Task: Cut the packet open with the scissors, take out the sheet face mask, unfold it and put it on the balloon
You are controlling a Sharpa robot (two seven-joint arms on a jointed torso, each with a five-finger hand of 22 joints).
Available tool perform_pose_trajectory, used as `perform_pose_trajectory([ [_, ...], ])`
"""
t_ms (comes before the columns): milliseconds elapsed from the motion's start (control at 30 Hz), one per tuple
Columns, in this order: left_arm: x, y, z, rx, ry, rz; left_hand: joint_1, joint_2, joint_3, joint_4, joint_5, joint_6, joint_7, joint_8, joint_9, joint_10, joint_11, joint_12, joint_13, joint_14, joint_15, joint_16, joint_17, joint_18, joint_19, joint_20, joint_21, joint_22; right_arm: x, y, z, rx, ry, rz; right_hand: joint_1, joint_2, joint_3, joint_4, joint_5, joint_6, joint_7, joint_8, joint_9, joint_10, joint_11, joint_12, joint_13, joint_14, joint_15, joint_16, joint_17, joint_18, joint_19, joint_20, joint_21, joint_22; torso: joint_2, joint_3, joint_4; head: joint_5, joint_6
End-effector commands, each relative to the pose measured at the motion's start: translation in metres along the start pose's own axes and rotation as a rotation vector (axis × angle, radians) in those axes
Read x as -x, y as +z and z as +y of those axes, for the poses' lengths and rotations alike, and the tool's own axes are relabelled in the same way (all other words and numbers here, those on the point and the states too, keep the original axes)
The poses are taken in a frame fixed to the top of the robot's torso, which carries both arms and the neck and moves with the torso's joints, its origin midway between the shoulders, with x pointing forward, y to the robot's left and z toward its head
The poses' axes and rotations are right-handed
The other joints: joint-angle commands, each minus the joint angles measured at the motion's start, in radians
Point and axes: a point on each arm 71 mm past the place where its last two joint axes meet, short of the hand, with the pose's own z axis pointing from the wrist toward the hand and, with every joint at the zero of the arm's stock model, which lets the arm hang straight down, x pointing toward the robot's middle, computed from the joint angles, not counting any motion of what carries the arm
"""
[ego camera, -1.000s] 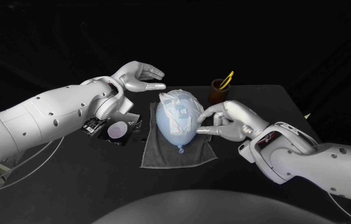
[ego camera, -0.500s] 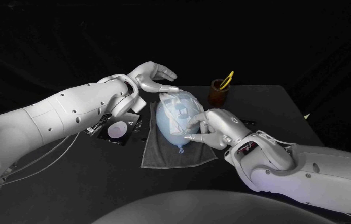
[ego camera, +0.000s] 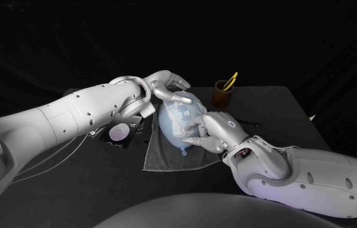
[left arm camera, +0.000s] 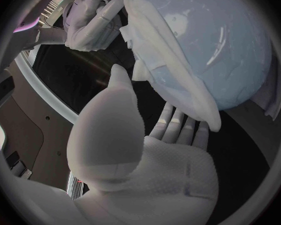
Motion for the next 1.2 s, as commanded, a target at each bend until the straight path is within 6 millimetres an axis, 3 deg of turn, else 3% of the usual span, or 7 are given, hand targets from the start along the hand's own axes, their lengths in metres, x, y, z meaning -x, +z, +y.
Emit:
perform_pose_trajectory([
  [33, -0.006, 0.003, 0.0, 0.033, 0.045, 0.08, -0.001, 0.002, -0.002, -0.001, 0.004, 0.01, 0.056, 0.003, 0.004, 0.006, 0.003, -0.001, 0.002, -0.005, -0.001, -0.005, 0.0, -0.005, -0.009, 0.0, -0.003, -0.001, 0.003, 0.001, 0.005, 0.04, -0.042, -0.062, -0.011, 0.001, 0.009, -0.001, 0.007, 0.005, 0.003, -0.002, 0.0, 0.107, 0.003, 0.662, 0.808, 0.106, 0.005, 0.004, 0.263, -0.017, 0.001, 0.003, 0.006, 0.002, 0.0, -0.0008, 0.0015, -0.002, 0.0],
  [367, -0.005, 0.005, 0.0, 0.033, 0.067, 0.067, 0.044, 0.007, 0.019, -0.001, 0.006, 0.048, 0.067, 0.023, 0.015, 0.043, 0.015, 0.004, 0.005, 0.011, -0.005, -0.002, 0.003, -0.004, -0.012, -0.001, -0.001, 0.001, 0.001, 0.004, 0.011, 0.072, -0.065, -0.094, -0.018, -0.015, 0.043, 0.0, 0.006, 0.025, -0.004, 0.002, 0.002, 0.107, -0.003, 0.662, 0.808, 0.106, 0.002, 0.004, 0.263, -0.018, 0.001, 0.002, 0.013, 0.013, 0.001, -0.0017, 0.0016, 0.0, 0.0],
  [533, -0.004, 0.005, 0.0, 0.031, 0.067, 0.057, 0.052, 0.009, 0.03, -0.001, 0.006, 0.055, 0.071, 0.026, 0.016, 0.055, 0.018, 0.005, 0.006, 0.019, -0.005, 0.0, 0.005, -0.004, -0.012, -0.001, 0.0, 0.001, 0.0, 0.005, 0.012, 0.081, -0.079, -0.106, -0.039, -0.053, 0.142, 0.001, -0.042, 0.035, -0.006, -0.003, 0.002, 0.107, -0.005, 0.662, 0.808, 0.106, -0.001, 0.004, 0.263, -0.019, 0.0, 0.0, 0.019, 0.026, 0.0, -0.0017, 0.0014, -0.001, 0.0],
  [633, -0.003, 0.005, 0.0, 0.031, 0.067, 0.057, 0.053, 0.009, 0.033, -0.001, 0.006, 0.055, 0.072, 0.026, 0.016, 0.056, 0.019, 0.005, 0.006, 0.021, -0.005, 0.0, 0.005, -0.004, -0.012, -0.001, 0.0, 0.001, -0.001, 0.006, 0.013, 0.087, -0.087, -0.108, -0.05, -0.068, 0.181, 0.001, -0.045, 0.039, -0.007, -0.004, 0.003, 0.107, -0.006, 0.662, 0.808, 0.106, -0.001, 0.004, 0.263, -0.02, 0.0, -0.001, 0.021, 0.031, 0.0, -0.0015, 0.0023, 0.0, 0.0],
  [1033, -0.001, 0.009, 0.002, 0.039, 0.065, 0.042, 0.071, 0.014, 0.066, -0.001, 0.005, 0.06, 0.079, 0.028, 0.017, 0.058, 0.023, 0.001, 0.005, 0.029, -0.004, 0.001, 0.006, -0.004, -0.015, -0.001, 0.0, 0.001, -0.007, 0.011, 0.009, 0.094, -0.143, -0.106, -0.054, -0.08, 0.208, 0.0, -0.047, 0.045, -0.01, -0.003, 0.005, 0.107, -0.008, 0.662, 0.808, 0.106, -0.003, 0.004, 0.263, -0.019, -0.003, -0.002, 0.018, 0.029, 0.001, -0.0013, 0.0014, 0.004, 0.0],
  [1200, -0.001, 0.01, 0.003, 0.047, 0.065, 0.041, 0.081, 0.018, 0.087, -0.001, 0.005, 0.063, 0.08, 0.03, 0.018, 0.062, 0.025, -0.001, 0.005, 0.03, -0.004, 0.001, 0.006, -0.004, -0.015, -0.001, 0.0, 0.001, -0.009, 0.013, 0.008, 0.095, -0.161, -0.111, -0.055, -0.083, 0.214, 0.0, -0.048, 0.046, -0.01, -0.003, 0.005, 0.107, -0.008, 0.662, 0.808, 0.106, -0.003, 0.004, 0.263, -0.019, -0.003, -0.002, 0.018, 0.029, 0.002, 0.0006, 0.0014, 0.006, 0.0],
])
